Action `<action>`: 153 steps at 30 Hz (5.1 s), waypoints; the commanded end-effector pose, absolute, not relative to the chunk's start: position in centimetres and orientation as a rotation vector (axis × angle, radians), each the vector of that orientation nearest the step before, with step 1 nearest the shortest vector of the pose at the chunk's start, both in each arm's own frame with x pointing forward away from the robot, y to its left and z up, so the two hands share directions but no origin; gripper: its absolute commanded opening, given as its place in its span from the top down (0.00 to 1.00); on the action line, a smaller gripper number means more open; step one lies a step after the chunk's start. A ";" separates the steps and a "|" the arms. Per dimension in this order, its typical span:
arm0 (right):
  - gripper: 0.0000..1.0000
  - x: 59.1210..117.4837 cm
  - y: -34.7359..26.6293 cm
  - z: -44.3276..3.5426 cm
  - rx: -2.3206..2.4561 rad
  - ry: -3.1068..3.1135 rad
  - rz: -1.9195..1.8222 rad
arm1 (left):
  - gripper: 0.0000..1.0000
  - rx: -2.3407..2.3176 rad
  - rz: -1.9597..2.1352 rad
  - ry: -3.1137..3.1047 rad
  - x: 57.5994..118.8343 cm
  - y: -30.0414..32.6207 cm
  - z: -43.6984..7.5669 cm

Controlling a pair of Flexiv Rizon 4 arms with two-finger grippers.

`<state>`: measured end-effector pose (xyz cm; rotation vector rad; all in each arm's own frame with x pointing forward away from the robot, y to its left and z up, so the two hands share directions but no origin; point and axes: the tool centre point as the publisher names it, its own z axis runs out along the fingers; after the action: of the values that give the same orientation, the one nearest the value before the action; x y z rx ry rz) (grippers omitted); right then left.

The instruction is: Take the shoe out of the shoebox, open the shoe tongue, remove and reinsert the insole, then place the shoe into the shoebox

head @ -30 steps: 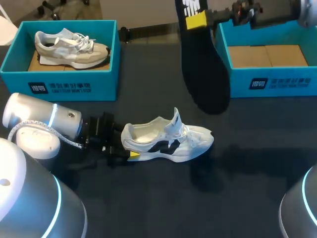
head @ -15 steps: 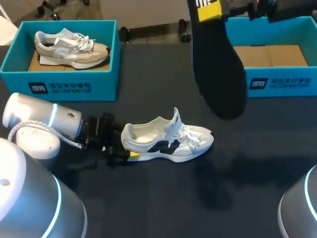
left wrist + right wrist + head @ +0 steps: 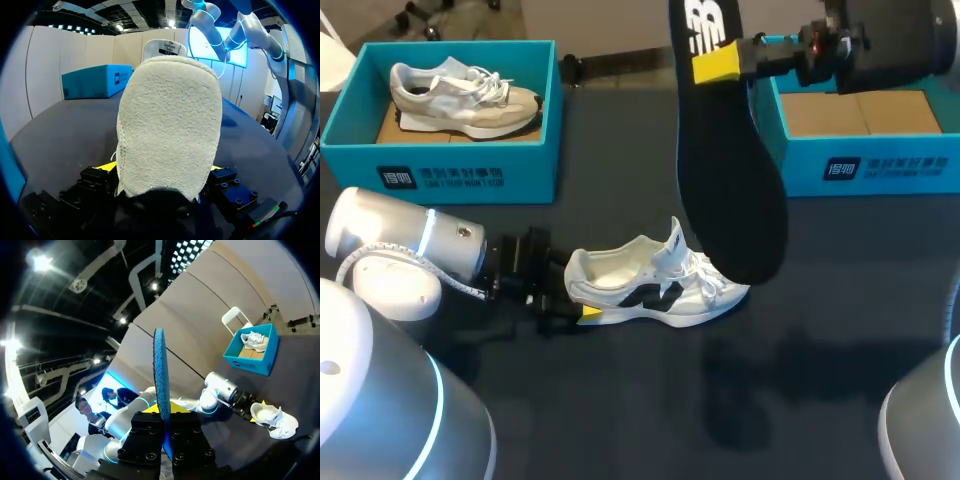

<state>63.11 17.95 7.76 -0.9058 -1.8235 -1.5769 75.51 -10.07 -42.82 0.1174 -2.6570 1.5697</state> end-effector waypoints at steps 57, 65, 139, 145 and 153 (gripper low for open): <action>1.00 63.0 16.4 9.9 -0.907 -1.853 -1.660 | 1.00 0.119 1.565 -2.659 75.7 -10.4 -43.2; 1.00 63.0 16.4 9.9 -0.907 -1.853 -1.660 | 0.00 0.158 1.457 -2.690 75.6 -9.8 -43.3; 1.00 63.0 16.4 9.9 -0.907 -1.853 -1.660 | 0.00 0.144 0.453 -2.988 75.9 -7.3 -37.7; 1.00 63.0 16.4 9.9 -0.907 -1.853 -1.660 | 0.00 0.140 0.426 -2.992 75.9 -7.2 -36.7; 1.00 63.0 16.4 9.9 -0.907 -1.853 -1.660 | 0.00 0.142 0.327 -3.027 75.6 -7.2 -35.0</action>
<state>62.75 16.04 9.72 -0.9057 -1.8508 -1.6662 76.08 -7.22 -36.14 0.1372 -3.0089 0.3742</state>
